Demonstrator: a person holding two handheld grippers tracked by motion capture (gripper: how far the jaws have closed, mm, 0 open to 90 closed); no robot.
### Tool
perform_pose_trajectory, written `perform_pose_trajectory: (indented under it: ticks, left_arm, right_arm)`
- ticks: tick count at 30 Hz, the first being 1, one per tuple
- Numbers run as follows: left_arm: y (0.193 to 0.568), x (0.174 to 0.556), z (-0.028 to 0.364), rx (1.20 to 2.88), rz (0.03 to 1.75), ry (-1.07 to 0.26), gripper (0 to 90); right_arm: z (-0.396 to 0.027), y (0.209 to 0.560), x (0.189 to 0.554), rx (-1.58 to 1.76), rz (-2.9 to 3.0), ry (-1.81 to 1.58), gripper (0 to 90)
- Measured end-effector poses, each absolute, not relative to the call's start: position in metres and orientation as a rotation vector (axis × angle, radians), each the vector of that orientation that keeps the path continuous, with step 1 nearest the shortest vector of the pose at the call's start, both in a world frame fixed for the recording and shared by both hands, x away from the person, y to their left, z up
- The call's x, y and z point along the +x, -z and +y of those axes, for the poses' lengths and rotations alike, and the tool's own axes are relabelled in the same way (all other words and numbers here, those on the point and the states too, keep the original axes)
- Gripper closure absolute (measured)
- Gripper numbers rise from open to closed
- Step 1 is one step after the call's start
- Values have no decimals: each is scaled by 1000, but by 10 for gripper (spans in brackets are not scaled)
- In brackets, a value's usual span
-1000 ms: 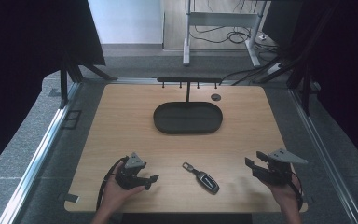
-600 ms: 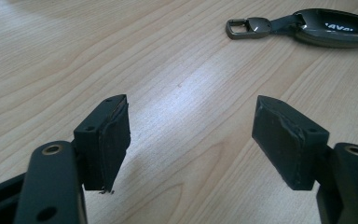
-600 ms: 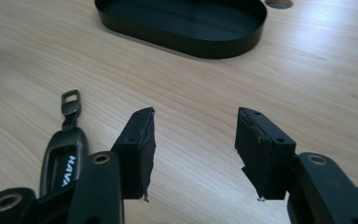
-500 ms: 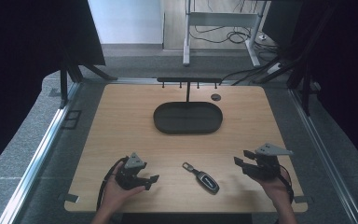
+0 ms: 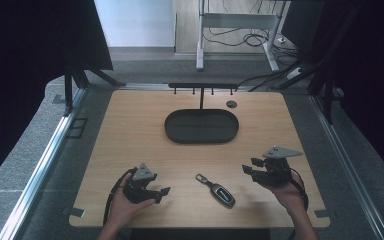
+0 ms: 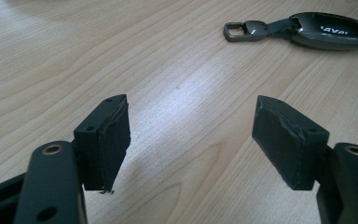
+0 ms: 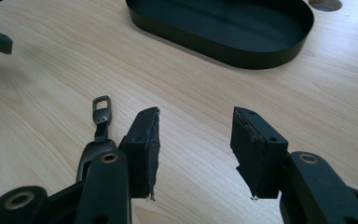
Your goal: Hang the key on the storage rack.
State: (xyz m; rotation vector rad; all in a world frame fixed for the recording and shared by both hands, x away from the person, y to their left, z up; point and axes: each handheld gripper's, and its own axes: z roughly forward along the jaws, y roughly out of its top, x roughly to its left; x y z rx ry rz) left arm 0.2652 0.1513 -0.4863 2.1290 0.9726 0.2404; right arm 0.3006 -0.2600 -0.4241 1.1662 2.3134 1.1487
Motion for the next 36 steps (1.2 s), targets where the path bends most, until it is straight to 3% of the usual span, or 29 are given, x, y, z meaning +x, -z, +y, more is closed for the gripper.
perform_pose_trajectory:
  ticks: [36]
  left_arm:
    - [487,265,150,2138,968,-235,284]
  right_arm:
    - [-203,426,319,1064,2503,-1083,518]
